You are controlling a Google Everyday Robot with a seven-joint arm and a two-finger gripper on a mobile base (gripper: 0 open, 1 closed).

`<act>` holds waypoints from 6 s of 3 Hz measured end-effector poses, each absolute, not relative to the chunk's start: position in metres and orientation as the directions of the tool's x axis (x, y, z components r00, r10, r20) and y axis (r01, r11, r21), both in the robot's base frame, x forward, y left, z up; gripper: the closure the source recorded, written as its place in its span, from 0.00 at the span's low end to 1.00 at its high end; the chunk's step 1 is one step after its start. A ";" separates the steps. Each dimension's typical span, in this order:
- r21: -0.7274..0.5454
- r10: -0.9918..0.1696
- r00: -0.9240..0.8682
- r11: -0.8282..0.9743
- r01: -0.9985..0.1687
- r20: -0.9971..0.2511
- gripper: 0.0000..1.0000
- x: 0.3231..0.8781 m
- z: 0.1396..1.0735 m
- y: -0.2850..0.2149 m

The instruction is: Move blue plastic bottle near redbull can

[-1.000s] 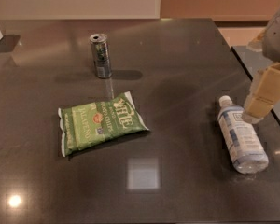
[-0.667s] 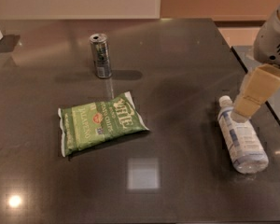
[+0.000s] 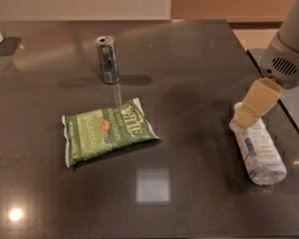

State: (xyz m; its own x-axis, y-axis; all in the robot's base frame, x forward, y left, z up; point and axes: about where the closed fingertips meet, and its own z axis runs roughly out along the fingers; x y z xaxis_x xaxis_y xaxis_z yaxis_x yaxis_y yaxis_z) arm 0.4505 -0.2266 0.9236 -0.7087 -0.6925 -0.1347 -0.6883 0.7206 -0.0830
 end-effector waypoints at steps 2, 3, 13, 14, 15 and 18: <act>-0.087 -0.462 -0.885 0.885 -0.457 -0.054 0.00 0.435 0.887 -0.247; -0.061 -0.399 -0.917 0.916 -0.397 -0.023 0.00 0.424 0.868 -0.247; 0.067 -0.714 -0.623 0.639 -0.766 -0.319 1.00 0.630 0.878 -0.144; 0.090 -0.735 -0.589 0.597 -0.797 -0.336 1.00 0.640 0.869 -0.106; 0.106 -0.755 -0.558 0.559 -0.822 -0.345 1.00 0.645 0.863 -0.069; 0.132 -0.792 -0.503 0.489 -0.862 -0.346 0.83 0.660 0.857 -0.008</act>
Offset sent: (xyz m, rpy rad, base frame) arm -0.0357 -0.0320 -0.0570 -0.0777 0.1210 -0.4606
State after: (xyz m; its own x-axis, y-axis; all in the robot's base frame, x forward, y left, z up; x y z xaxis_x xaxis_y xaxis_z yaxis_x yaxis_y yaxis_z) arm 0.6601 -0.0084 0.8573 -0.5026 -0.7924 -0.3457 -0.8621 0.4891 0.1324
